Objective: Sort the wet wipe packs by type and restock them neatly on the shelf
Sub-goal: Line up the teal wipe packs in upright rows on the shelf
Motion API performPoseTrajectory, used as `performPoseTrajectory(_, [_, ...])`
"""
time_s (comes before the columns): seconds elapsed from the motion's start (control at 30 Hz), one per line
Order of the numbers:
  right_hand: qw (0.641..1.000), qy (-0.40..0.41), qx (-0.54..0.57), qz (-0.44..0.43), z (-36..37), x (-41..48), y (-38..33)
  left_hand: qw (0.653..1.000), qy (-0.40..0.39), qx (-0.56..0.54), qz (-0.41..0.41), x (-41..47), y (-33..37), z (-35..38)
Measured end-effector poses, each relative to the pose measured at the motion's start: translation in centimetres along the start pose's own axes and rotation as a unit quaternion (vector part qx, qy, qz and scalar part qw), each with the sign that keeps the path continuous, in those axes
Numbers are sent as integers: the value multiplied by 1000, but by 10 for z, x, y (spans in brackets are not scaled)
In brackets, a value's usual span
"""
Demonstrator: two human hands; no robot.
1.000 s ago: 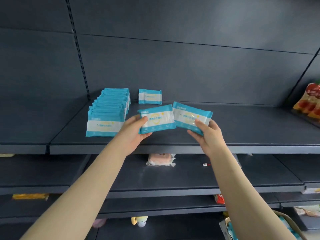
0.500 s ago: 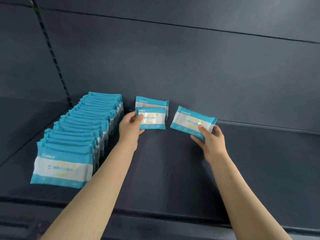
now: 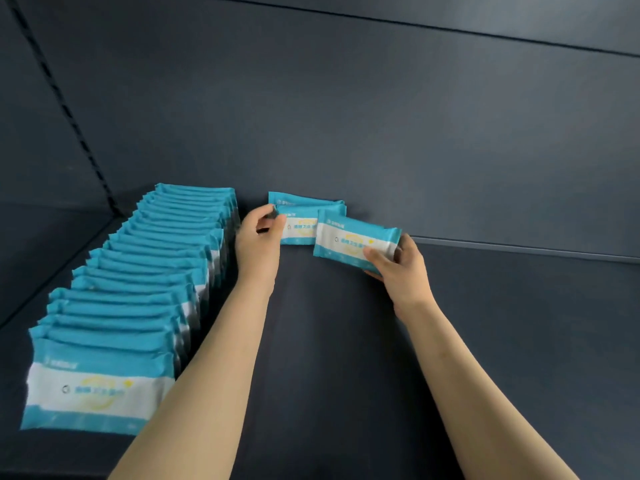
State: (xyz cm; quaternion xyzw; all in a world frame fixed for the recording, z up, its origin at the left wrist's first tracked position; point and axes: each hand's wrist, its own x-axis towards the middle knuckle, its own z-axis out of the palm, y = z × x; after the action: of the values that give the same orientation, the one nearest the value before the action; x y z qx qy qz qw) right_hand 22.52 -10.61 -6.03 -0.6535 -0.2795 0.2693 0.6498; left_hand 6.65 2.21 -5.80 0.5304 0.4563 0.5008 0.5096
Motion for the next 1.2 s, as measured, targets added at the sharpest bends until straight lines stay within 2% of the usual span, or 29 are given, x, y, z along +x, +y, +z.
performPoseTrajectory(0.1, [994, 24, -94, -40, 20, 6, 4, 999, 9, -48, -23, -1, 2, -6])
performPoseTrajectory(0.33, [970, 45, -220, -97, 59, 22, 10, 998, -26, -51, -19, -6, 2, -10])
performPoseTrajectory(0.73, [976, 55, -179, -110, 66, 27, 9, 999, -38, -21, 3, -10, 0, 4])
performPoseTrajectory(0.97, [989, 20, -135, -52, 55, 23, -1, 1000, -25, -11, -1, -22, 9, 2])
performPoseTrajectory(1.07, [996, 38, -79, -20, 37, 6, -14, 1000, -8, -3, -3, -36, 17, -1])
performPoseTrajectory(1.2, [998, 52, -39, -23, 10, -31, -41, 999, -49, 1, -8, -61, 30, -5])
